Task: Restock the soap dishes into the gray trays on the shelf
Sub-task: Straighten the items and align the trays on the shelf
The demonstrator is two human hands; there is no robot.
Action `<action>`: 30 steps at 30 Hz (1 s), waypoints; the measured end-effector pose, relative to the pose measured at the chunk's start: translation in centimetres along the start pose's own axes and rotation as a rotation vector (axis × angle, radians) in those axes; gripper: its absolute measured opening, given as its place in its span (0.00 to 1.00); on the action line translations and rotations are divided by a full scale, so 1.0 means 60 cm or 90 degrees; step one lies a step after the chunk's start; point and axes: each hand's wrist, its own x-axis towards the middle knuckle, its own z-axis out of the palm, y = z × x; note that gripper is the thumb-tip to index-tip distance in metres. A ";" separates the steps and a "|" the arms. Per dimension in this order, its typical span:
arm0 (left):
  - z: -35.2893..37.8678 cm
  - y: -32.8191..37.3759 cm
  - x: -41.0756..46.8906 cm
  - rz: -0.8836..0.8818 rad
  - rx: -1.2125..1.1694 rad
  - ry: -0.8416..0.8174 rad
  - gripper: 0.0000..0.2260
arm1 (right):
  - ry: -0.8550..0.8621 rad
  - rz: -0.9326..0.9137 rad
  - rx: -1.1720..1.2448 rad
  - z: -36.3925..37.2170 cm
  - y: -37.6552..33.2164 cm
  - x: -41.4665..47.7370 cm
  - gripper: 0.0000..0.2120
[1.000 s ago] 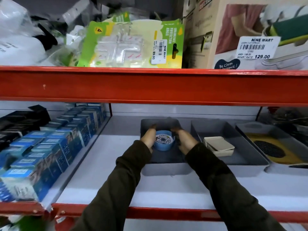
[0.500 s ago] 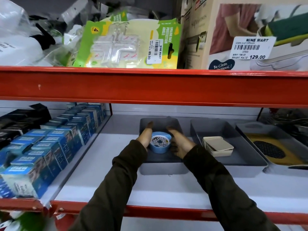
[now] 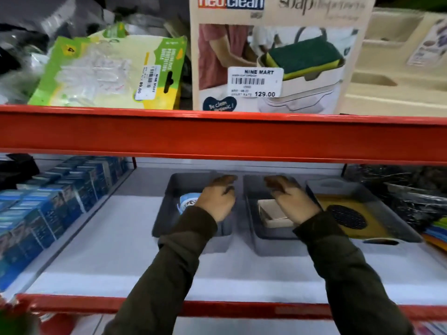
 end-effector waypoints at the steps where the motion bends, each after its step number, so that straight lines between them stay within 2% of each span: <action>1: 0.023 0.014 0.002 0.024 0.045 -0.037 0.19 | 0.011 0.001 -0.092 -0.022 0.017 0.001 0.17; 3: 0.074 0.050 0.002 0.049 0.156 -0.113 0.20 | -0.005 0.035 -0.228 -0.051 0.057 0.006 0.15; 5: 0.120 0.083 -0.003 0.048 0.246 -0.145 0.19 | -0.032 0.076 -0.282 -0.057 0.085 0.010 0.13; 9: 0.180 0.107 -0.006 0.004 0.377 -0.126 0.17 | -0.106 0.055 -0.359 -0.040 0.118 0.017 0.15; 13: 0.202 0.102 0.004 -0.058 0.405 -0.122 0.18 | -0.108 0.047 -0.326 -0.023 0.140 0.014 0.11; 16: 0.209 0.100 0.008 -0.087 0.420 -0.128 0.18 | -0.144 0.026 -0.338 -0.025 0.139 0.010 0.14; 18: 0.212 0.098 0.011 -0.101 0.404 -0.130 0.19 | -0.125 0.038 -0.305 -0.027 0.138 0.001 0.12; 20: 0.216 0.092 0.014 -0.133 0.337 -0.127 0.23 | -0.105 0.053 -0.240 -0.028 0.137 -0.002 0.14; 22: 0.218 0.090 0.020 -0.176 0.189 -0.099 0.28 | -0.103 0.098 -0.117 -0.037 0.125 0.001 0.16; 25: 0.214 0.088 0.035 -0.275 -0.148 -0.045 0.23 | -0.105 0.190 0.087 -0.047 0.124 0.026 0.22; 27: 0.207 0.084 0.044 -0.325 -0.357 -0.051 0.20 | -0.085 0.274 0.260 -0.041 0.150 0.046 0.26; 30: 0.212 0.057 0.061 -0.340 -0.423 -0.028 0.23 | -0.061 0.325 0.396 -0.051 0.113 0.017 0.13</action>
